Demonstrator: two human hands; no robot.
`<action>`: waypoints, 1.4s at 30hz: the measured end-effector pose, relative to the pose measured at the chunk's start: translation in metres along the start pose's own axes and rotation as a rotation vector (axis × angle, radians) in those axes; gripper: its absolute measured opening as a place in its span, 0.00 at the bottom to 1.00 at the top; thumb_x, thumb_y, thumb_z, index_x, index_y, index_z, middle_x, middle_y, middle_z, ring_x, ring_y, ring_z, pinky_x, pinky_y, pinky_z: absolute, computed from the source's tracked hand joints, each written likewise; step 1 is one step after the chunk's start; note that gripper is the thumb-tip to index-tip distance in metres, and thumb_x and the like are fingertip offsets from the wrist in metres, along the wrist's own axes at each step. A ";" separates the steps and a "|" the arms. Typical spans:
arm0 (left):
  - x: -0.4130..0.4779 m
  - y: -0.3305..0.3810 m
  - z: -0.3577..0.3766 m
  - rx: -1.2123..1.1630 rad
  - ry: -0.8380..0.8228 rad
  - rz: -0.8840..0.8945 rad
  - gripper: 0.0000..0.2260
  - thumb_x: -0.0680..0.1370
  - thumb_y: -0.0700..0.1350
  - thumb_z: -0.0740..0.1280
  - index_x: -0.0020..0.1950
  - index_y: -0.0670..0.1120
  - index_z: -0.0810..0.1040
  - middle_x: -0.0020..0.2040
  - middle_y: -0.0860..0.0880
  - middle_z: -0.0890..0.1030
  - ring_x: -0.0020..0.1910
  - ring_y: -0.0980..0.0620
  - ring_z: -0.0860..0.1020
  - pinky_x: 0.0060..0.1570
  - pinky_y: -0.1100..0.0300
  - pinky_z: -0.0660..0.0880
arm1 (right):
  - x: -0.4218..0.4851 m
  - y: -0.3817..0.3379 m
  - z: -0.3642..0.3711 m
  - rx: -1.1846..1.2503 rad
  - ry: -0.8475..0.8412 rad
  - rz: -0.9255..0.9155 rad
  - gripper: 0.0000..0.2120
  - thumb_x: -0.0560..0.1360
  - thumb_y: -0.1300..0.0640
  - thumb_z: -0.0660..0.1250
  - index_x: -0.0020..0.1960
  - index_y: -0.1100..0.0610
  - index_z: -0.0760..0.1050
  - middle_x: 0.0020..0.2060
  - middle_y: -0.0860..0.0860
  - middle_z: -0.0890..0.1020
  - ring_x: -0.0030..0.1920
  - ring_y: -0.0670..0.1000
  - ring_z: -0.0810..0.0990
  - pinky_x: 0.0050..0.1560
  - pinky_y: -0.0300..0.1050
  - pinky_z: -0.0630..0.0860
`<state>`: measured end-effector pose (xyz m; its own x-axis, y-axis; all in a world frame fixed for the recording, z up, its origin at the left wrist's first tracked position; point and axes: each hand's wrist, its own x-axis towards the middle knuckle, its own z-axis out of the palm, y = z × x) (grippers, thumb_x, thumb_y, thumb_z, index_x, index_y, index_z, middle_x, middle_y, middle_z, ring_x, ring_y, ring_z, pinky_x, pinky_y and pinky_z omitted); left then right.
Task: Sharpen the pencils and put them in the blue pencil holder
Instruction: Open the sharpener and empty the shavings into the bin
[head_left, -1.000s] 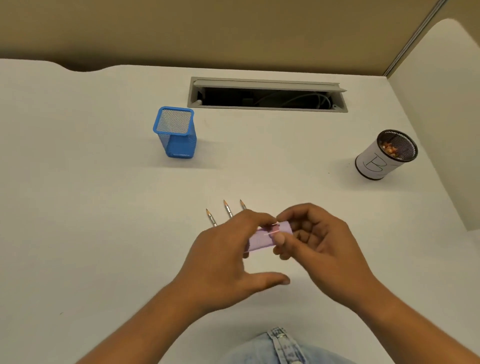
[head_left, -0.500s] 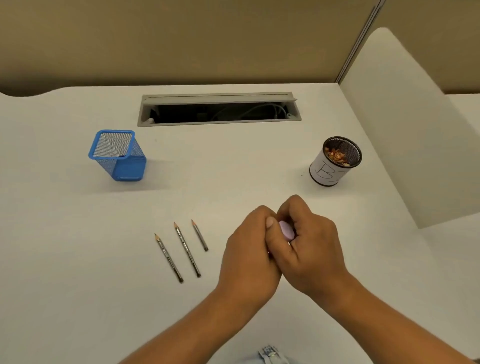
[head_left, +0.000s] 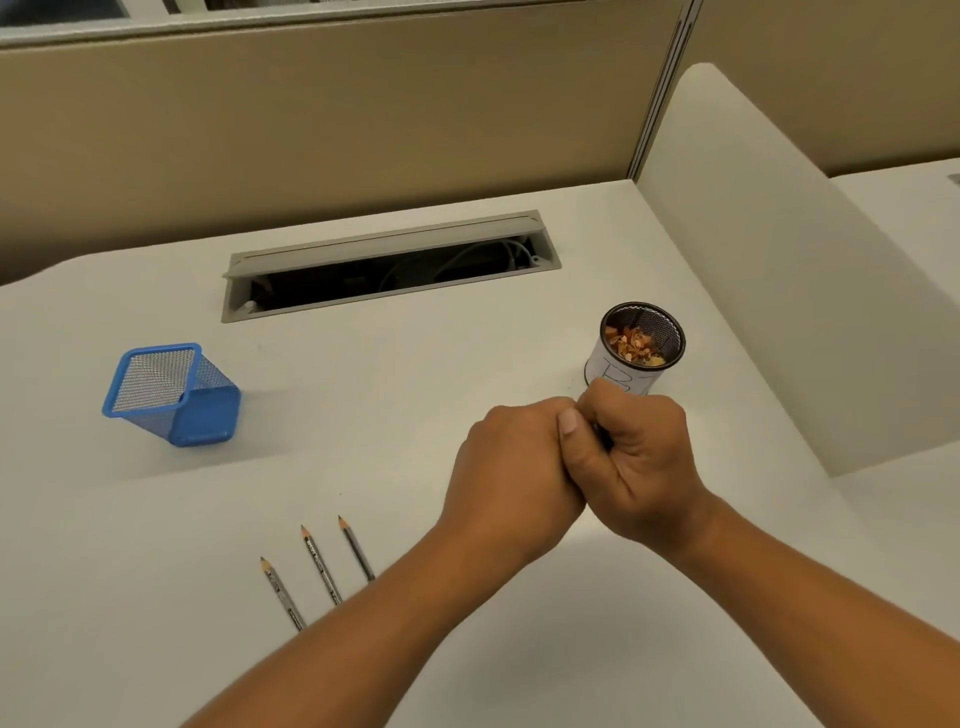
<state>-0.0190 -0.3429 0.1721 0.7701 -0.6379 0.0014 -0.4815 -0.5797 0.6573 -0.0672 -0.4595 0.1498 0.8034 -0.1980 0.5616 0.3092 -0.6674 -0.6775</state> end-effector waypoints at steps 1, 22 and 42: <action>0.008 0.003 0.002 0.033 0.004 0.000 0.16 0.72 0.43 0.64 0.28 0.55 0.63 0.24 0.55 0.70 0.24 0.55 0.69 0.22 0.63 0.60 | 0.004 0.006 -0.002 -0.001 0.024 -0.012 0.17 0.77 0.59 0.60 0.31 0.64 0.65 0.24 0.49 0.63 0.26 0.46 0.61 0.28 0.31 0.57; 0.153 0.006 0.036 0.028 -0.060 0.239 0.10 0.74 0.47 0.70 0.50 0.48 0.72 0.42 0.50 0.79 0.39 0.49 0.79 0.34 0.53 0.79 | 0.067 0.120 -0.031 -0.087 0.129 0.229 0.10 0.80 0.53 0.61 0.42 0.53 0.66 0.28 0.41 0.73 0.30 0.43 0.74 0.30 0.31 0.67; 0.169 -0.015 0.043 -0.175 -0.055 0.148 0.15 0.67 0.44 0.80 0.44 0.56 0.78 0.40 0.61 0.77 0.39 0.63 0.78 0.32 0.67 0.74 | 0.053 0.132 -0.074 0.003 -0.107 0.602 0.13 0.72 0.60 0.69 0.53 0.47 0.82 0.37 0.52 0.87 0.37 0.49 0.86 0.40 0.45 0.82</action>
<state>0.1003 -0.4640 0.1299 0.6700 -0.7391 0.0693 -0.5038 -0.3842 0.7737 -0.0219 -0.6113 0.1252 0.8842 -0.4663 0.0292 -0.2132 -0.4585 -0.8627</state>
